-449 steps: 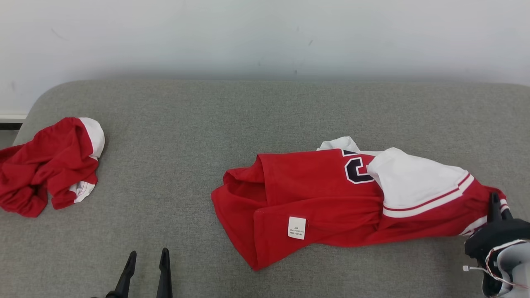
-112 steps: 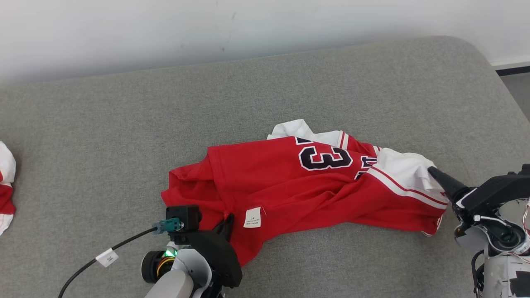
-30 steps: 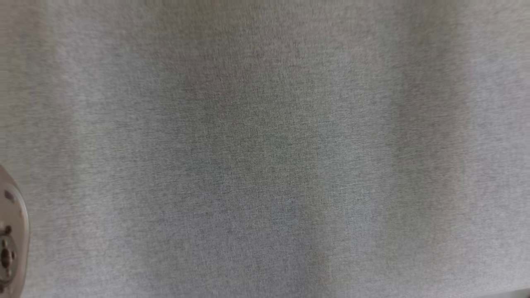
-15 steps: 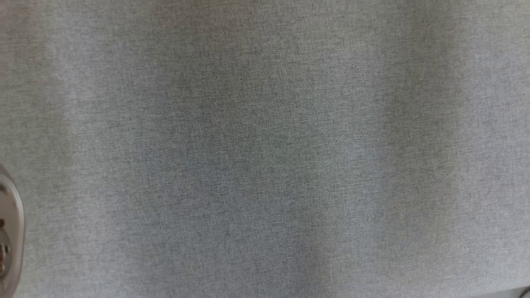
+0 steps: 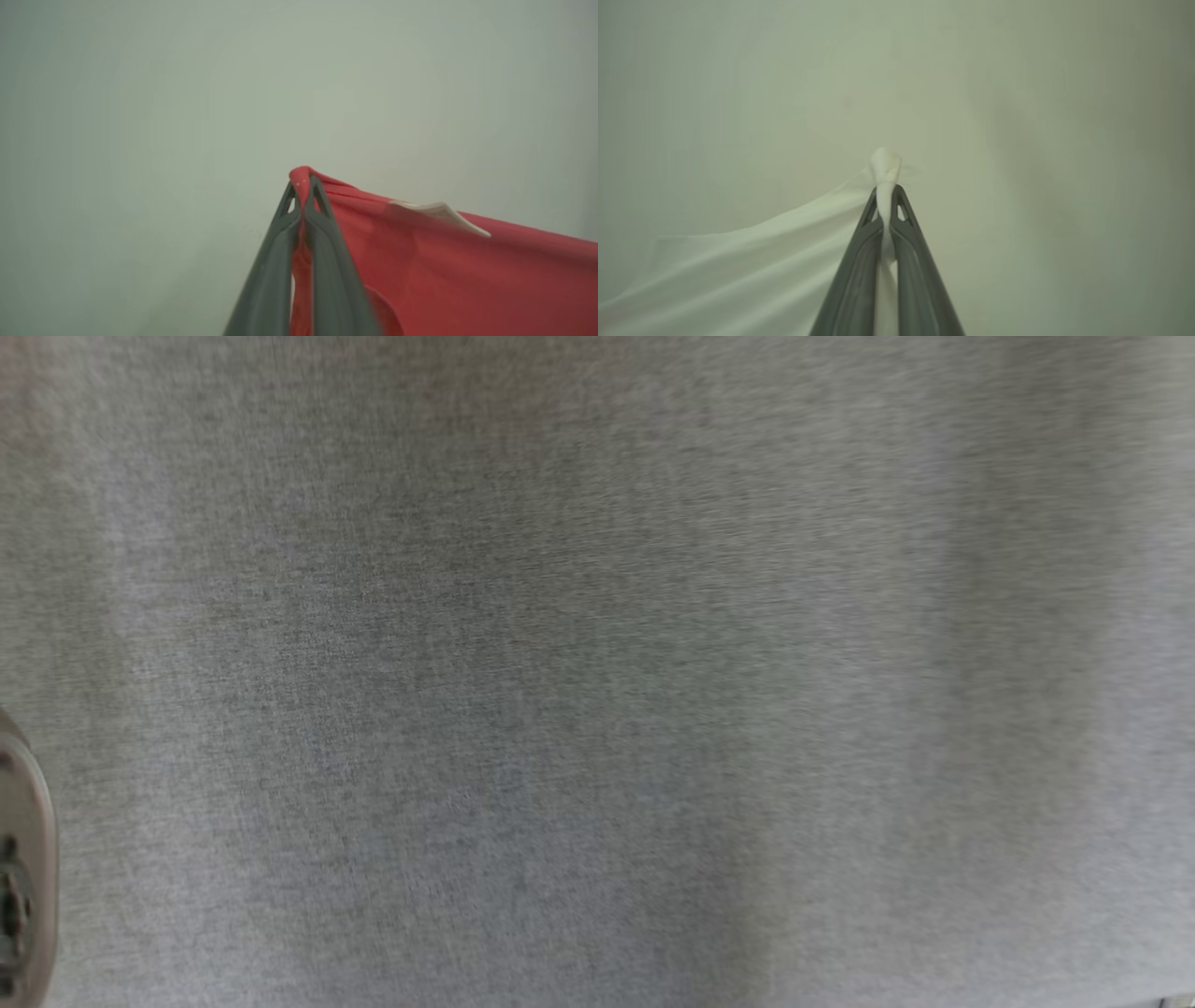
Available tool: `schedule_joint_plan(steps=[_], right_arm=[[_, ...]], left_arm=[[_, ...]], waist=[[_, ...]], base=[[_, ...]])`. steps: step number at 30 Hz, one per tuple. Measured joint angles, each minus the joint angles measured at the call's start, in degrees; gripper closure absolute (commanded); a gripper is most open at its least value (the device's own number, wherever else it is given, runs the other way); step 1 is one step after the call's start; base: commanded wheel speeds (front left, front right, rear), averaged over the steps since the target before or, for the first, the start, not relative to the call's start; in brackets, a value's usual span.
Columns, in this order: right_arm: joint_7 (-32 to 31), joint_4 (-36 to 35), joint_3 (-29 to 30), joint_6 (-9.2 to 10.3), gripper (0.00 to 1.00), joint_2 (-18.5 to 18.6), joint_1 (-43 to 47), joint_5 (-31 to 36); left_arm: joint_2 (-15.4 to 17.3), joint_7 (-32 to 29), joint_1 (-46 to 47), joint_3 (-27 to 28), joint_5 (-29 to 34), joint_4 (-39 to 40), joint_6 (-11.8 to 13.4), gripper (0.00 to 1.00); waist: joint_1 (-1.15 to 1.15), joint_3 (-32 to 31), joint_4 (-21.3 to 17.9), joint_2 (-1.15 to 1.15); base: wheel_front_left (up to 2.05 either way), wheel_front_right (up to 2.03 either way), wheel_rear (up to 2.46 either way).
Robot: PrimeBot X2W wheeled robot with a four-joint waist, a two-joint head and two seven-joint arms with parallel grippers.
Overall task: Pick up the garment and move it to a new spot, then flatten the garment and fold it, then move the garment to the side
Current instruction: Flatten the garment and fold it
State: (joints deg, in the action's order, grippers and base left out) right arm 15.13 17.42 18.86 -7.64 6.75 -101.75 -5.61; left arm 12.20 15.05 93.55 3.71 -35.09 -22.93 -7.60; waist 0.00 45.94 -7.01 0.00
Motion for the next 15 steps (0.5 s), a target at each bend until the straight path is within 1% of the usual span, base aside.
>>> schedule_joint_plan(steps=[3, 5, 9, 13, 15], right_arm=[[0.00, 0.48, -3.49, 0.01, 1.00, 2.02, 2.71, -1.01], [0.00, 1.08, -5.22, 0.04, 1.00, 3.44, 4.38, -2.25], [0.00, 2.34, -8.86, 0.07, 1.00, 5.90, 7.77, -5.79], [0.00, 2.48, -11.44, 0.07, 1.00, 7.62, 10.92, -9.84], [-0.01, 2.78, -11.55, 0.07, 1.00, 8.13, 12.97, -11.68]], left_arm=[[1.08, 0.00, -3.37, -3.08, -3.13, 0.82, 0.03, 1.00], [2.07, 0.00, -5.91, -6.25, -4.89, 1.14, 0.04, 1.00], [4.33, 0.00, -9.71, -11.16, -9.44, 2.08, 0.05, 1.00], [6.31, 0.00, -12.38, -13.34, -12.79, 3.15, 0.05, 1.00], [6.83, 0.00, -13.51, -13.00, -14.04, 2.93, 0.05, 1.00]], waist=[[0.01, 1.54, 0.62, 0.01], [0.01, 2.00, 1.25, 0.00], [0.01, 1.50, 2.22, 0.00], [0.01, -0.36, 2.56, 0.01], [0.01, -1.73, 2.58, 0.00]], base=[[0.00, 0.00, 0.00], [0.00, 0.00, 0.00], [0.00, 0.00, 0.00], [0.00, 0.00, 0.00], [0.00, 0.00, 0.00]])
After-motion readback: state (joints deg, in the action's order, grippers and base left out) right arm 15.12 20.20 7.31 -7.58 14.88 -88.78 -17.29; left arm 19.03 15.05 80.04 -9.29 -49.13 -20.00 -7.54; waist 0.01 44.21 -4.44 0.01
